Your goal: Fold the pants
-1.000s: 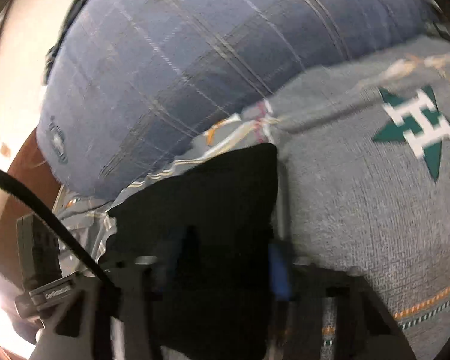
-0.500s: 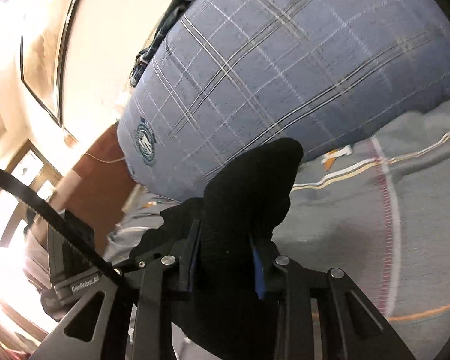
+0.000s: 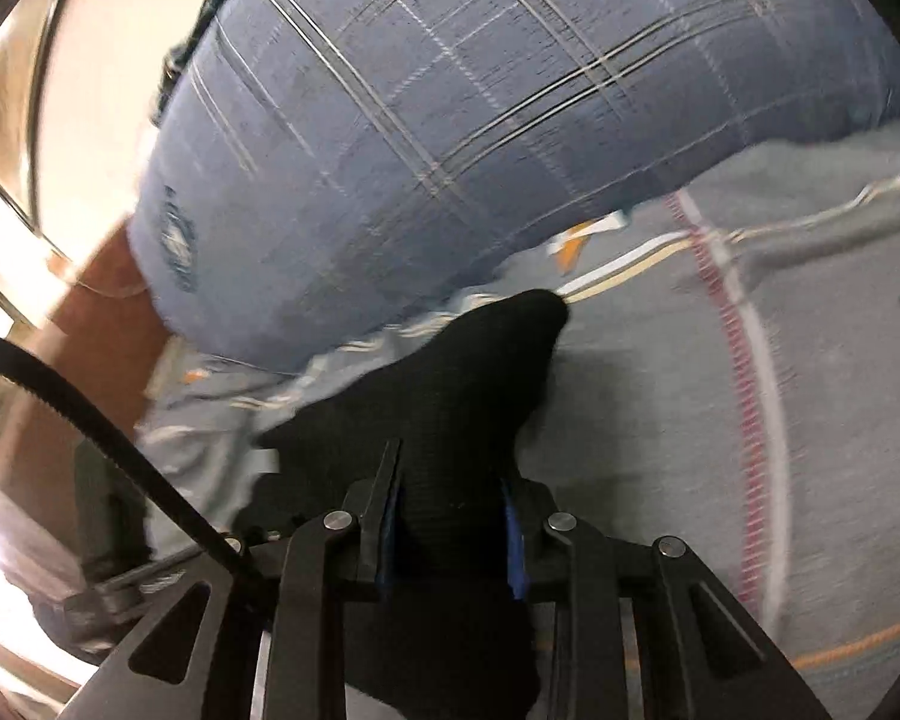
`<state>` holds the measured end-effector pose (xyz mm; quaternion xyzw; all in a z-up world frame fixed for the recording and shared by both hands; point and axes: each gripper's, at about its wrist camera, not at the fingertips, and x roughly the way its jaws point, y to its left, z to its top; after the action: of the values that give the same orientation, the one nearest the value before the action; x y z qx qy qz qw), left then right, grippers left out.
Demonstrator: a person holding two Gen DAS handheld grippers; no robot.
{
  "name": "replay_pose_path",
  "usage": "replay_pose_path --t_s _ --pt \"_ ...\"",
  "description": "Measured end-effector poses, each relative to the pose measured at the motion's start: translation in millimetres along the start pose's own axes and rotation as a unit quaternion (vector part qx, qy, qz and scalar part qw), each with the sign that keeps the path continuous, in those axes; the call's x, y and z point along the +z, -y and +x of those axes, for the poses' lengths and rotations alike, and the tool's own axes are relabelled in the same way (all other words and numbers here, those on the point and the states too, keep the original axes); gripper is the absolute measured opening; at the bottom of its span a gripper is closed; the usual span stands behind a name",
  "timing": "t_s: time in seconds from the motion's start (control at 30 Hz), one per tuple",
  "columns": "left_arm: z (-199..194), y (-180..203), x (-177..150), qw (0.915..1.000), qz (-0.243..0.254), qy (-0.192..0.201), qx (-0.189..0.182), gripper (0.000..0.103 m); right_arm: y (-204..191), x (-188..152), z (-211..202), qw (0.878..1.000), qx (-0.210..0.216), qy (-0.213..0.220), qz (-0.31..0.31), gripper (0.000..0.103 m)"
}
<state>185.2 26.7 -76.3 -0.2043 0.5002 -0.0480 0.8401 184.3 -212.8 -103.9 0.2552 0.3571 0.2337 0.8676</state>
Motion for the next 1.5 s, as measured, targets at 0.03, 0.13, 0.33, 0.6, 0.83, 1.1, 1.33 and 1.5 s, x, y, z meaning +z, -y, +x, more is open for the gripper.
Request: replay_pose_path --t_s 0.03,0.13,0.33,0.6,0.83,1.1,1.33,1.5 --pt "-4 -1 -1 0.9999 -0.008 -0.003 -0.008 0.072 2 1 2 1.000 -0.016 -0.003 -0.004 0.041" --pt "-29 -7 -4 0.9993 -0.018 0.002 -0.033 0.071 10 6 -11 0.999 -0.032 0.011 0.013 0.048" --pt "-60 0 20 0.9973 -0.012 0.049 -0.053 0.072 8 25 -41 0.994 0.070 0.073 0.039 0.052" --pt "11 -7 45 0.9979 -0.050 0.003 -0.041 0.072 41 24 21 0.992 0.084 -0.012 0.098 0.055" --pt "-6 -9 48 0.9966 -0.053 0.003 -0.063 0.074 38 22 14 0.992 0.084 0.010 0.097 0.059" --pt "-92 -31 0 0.9973 -0.027 0.067 -0.015 0.075 31 4 -29 0.994 0.041 0.051 0.082 0.071" --pt "-157 -29 -68 0.9848 0.050 0.154 0.064 0.076 8 -40 -58 0.997 -0.032 0.064 0.029 0.071" --pt "-196 -11 -99 0.9601 0.111 0.234 0.107 0.083 -8 -100 -82 0.997 -0.047 0.053 0.025 0.071"
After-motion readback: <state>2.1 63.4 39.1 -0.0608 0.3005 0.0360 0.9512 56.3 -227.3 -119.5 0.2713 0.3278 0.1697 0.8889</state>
